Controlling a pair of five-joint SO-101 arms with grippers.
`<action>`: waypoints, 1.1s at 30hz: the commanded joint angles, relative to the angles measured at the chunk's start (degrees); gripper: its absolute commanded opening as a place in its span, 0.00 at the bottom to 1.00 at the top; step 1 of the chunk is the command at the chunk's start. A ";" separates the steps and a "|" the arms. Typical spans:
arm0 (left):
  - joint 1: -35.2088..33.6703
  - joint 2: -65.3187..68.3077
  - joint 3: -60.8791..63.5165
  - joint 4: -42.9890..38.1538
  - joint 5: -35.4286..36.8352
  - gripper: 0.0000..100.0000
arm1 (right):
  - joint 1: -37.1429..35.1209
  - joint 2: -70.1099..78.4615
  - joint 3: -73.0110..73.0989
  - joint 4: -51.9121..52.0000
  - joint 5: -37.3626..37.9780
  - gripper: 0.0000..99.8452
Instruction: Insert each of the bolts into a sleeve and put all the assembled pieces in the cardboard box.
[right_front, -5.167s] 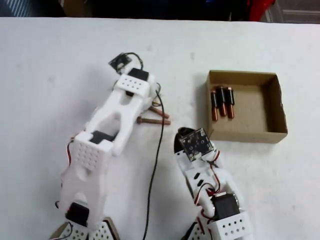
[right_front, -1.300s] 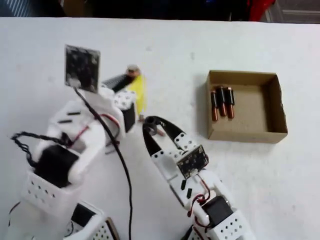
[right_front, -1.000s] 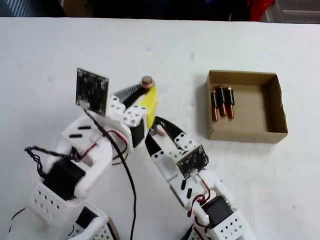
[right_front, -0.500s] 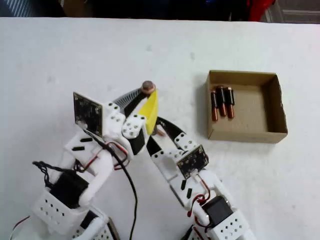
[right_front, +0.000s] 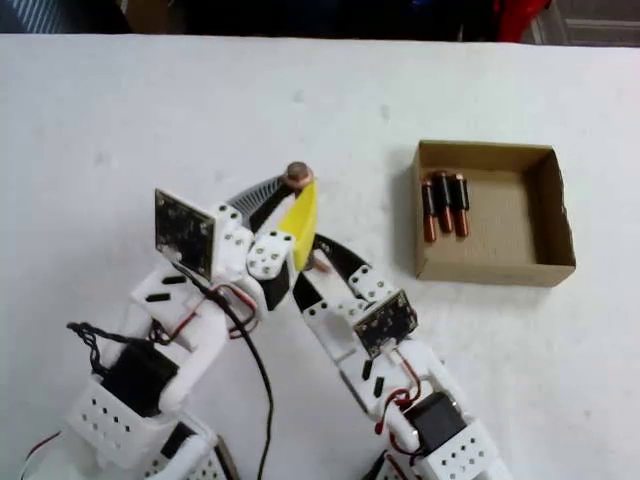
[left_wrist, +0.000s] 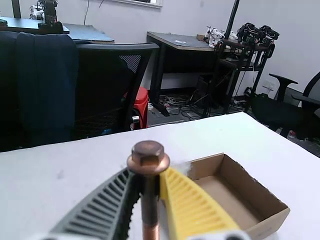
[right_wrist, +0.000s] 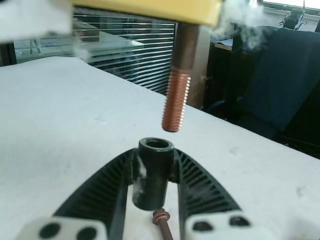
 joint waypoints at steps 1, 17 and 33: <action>0.31 -1.80 -0.62 0.09 -0.35 0.02 | 0.04 -1.19 0.44 -1.45 -0.18 0.02; -0.75 -1.89 1.14 1.41 0.00 0.02 | 2.07 -1.19 0.44 -1.71 -0.18 0.02; -0.40 -1.89 8.00 1.14 2.55 0.02 | 2.07 -1.19 0.44 -1.80 -0.53 0.02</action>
